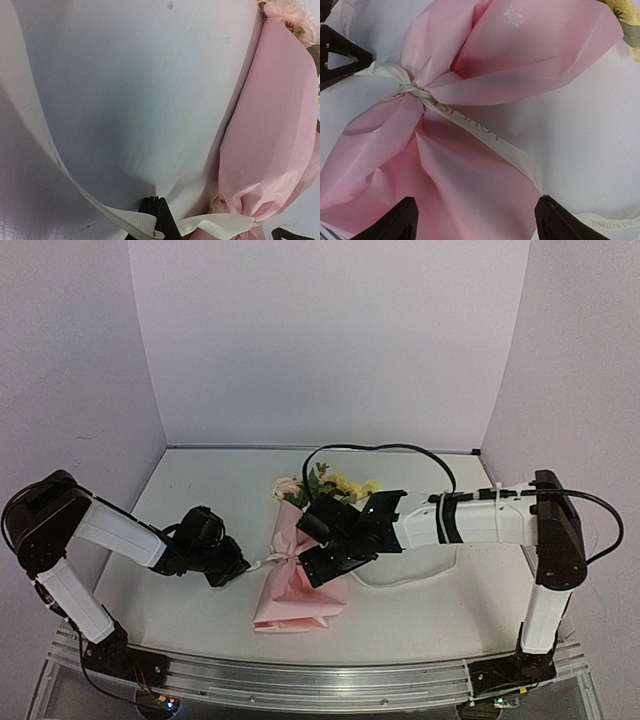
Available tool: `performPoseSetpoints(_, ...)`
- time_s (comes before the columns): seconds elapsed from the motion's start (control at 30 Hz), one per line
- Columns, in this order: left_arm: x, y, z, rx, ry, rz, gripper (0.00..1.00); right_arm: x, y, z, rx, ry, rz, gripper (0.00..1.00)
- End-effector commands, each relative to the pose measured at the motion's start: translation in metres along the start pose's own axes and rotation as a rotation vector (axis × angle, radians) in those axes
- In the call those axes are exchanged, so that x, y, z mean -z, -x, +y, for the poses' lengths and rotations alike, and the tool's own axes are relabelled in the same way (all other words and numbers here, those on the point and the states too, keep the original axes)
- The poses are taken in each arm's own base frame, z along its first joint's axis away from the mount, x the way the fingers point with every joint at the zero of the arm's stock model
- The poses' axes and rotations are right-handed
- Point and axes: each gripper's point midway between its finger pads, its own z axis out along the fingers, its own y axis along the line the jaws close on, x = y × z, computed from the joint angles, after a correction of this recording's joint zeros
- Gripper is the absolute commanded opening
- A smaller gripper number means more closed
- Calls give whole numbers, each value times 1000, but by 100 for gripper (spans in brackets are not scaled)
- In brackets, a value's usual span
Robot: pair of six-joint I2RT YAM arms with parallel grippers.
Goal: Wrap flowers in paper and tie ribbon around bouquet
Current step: Adjust the folded bouquet at the center of the board.
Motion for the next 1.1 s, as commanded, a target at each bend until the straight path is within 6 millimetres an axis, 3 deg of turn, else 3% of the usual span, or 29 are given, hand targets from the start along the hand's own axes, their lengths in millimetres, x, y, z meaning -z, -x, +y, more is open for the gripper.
performPoseSetpoints(0.0,-5,-5,-5,2,-7,14,0,4,6,13,65,2,9,83)
performPoseSetpoints(0.2,-8,-12,-7,4,-9,33,0,-9,-14,21,35,44,93,77)
performPoseSetpoints(0.4,-9,-19,-16,-6,-17,45,0,-15,-27,27,1,79,152,62)
performPoseSetpoints(0.5,-10,-24,-18,-20,-1,48,0,-13,-25,23,-76,108,170,41)
performPoseSetpoints(0.7,-17,-37,-29,-60,21,59,0,-11,-16,26,-336,294,211,18)
performPoseSetpoints(0.93,-26,-52,-41,-146,81,65,0,-32,-13,19,-700,497,247,6)
performPoseSetpoints(1.07,-32,-58,-42,-160,100,79,0,-27,2,21,-789,541,222,3)
